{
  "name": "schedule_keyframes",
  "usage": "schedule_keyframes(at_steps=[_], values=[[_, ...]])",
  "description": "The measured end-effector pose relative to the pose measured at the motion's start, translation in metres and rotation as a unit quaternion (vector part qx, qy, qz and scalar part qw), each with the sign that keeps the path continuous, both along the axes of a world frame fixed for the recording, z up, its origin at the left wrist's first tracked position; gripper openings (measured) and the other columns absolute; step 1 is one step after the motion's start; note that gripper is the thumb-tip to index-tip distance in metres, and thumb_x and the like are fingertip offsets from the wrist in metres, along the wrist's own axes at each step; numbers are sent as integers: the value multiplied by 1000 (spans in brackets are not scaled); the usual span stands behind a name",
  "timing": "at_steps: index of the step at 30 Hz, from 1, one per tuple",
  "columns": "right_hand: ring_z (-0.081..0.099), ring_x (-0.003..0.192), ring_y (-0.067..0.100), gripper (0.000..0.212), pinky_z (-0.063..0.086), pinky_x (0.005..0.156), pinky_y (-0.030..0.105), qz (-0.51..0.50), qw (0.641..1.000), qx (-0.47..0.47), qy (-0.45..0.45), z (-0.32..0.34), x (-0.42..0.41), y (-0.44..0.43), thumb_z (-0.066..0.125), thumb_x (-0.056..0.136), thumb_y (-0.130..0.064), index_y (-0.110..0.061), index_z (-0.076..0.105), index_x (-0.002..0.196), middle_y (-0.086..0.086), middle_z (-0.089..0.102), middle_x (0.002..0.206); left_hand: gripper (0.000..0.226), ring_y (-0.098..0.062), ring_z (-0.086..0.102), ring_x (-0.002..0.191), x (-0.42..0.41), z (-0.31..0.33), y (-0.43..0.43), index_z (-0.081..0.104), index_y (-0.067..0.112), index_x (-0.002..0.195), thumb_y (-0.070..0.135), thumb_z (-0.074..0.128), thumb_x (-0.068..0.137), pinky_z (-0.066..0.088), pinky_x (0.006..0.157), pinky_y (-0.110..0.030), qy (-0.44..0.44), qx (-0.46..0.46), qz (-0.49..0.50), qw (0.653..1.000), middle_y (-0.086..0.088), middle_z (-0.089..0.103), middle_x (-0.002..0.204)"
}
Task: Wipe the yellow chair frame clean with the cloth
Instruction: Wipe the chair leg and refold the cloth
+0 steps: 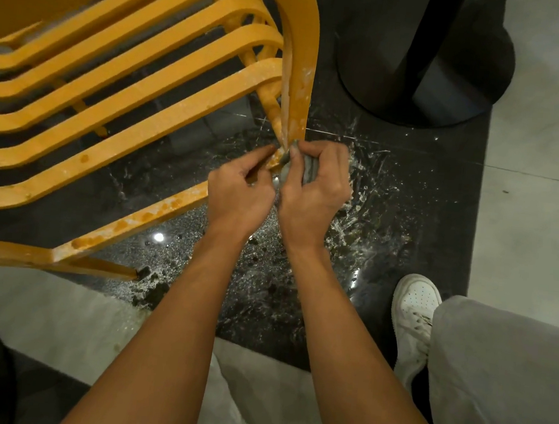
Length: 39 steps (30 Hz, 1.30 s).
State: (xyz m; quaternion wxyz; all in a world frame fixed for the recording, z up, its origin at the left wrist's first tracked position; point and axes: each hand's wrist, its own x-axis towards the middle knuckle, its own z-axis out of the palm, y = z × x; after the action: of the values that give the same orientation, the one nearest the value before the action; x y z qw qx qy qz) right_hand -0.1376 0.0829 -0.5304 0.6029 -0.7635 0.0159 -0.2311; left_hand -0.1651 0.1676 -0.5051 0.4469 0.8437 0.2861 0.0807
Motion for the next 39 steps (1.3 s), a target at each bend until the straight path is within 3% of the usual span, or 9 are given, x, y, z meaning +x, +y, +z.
schedule_keyframes(at_steps=[3, 8, 11, 15, 19, 24, 30, 33, 39], values=[[54, 83, -3, 5, 44, 77, 7, -10, 1000, 0, 4, 3, 0, 1, 74, 89, 5, 4, 70, 91, 12, 64, 94, 41, 23, 62, 86, 0, 0, 1, 76, 33, 130, 11, 62, 98, 45, 72, 3, 3, 7, -3, 1000, 22, 76, 111], [59, 85, 7, 5, 48, 78, 11, 1, 1000, -1, -7, 4, 0, 2, 73, 91, 4, 5, 69, 94, 13, 63, 97, 44, 11, 67, 99, -1, 0, 1, 76, 32, 131, 9, 61, 96, 47, 79, 2, 7, 11, -6, 1000, 17, 78, 118], [56, 84, 3, 6, 44, 77, 7, 0, 1000, -8, 1, 5, -1, 1, 74, 89, 4, 5, 70, 93, 13, 63, 96, 45, 18, 64, 91, 0, -1, 2, 76, 32, 131, 8, 60, 96, 46, 75, 3, 6, 13, -5, 1000, 17, 77, 117], [63, 88, 11, 7, 52, 80, 15, -5, 1000, 5, -25, 14, 2, 3, 76, 89, 5, 5, 70, 94, 13, 64, 99, 40, 9, 70, 94, 0, -1, 3, 76, 34, 129, 18, 62, 96, 58, 81, -14, -2, 7, -4, 1000, 16, 80, 112], [59, 87, 5, 7, 50, 78, 11, 8, 1000, -15, -4, 10, -3, 1, 75, 89, 4, 5, 70, 94, 13, 64, 98, 44, 17, 65, 88, 0, 0, 4, 76, 33, 130, 10, 62, 96, 47, 71, 2, 5, 9, -7, 1000, 17, 78, 112], [62, 87, 7, 8, 49, 80, 10, -23, 999, 19, -30, 21, 6, 3, 76, 89, 6, 7, 69, 92, 15, 64, 97, 38, 8, 71, 85, 0, -2, 4, 77, 33, 129, 17, 65, 96, 59, 74, -14, -8, 6, -8, 1000, 15, 81, 108], [59, 86, 3, 7, 47, 79, 7, -23, 999, 22, -17, 21, 3, 1, 75, 89, 5, 7, 69, 92, 15, 65, 96, 42, 16, 66, 79, 1, 1, 6, 77, 31, 129, 10, 63, 95, 50, 67, -2, -1, 15, -15, 1000, 21, 76, 98], [60, 87, 4, 7, 48, 80, 9, -32, 999, 31, -28, 26, 7, 3, 74, 90, 6, 8, 68, 91, 16, 64, 95, 38, 11, 69, 81, 0, -1, 4, 77, 32, 129, 16, 66, 96, 56, 70, -9, -4, 12, -7, 1000, 16, 80, 103], [58, 85, 2, 6, 47, 78, 8, -23, 999, 28, -26, 29, 7, -2, 75, 90, 5, 6, 69, 92, 15, 64, 96, 42, 19, 65, 81, 0, 4, 4, 76, 30, 131, 11, 64, 96, 48, 68, 0, 8, 1, -19, 1000, 13, 78, 115]])
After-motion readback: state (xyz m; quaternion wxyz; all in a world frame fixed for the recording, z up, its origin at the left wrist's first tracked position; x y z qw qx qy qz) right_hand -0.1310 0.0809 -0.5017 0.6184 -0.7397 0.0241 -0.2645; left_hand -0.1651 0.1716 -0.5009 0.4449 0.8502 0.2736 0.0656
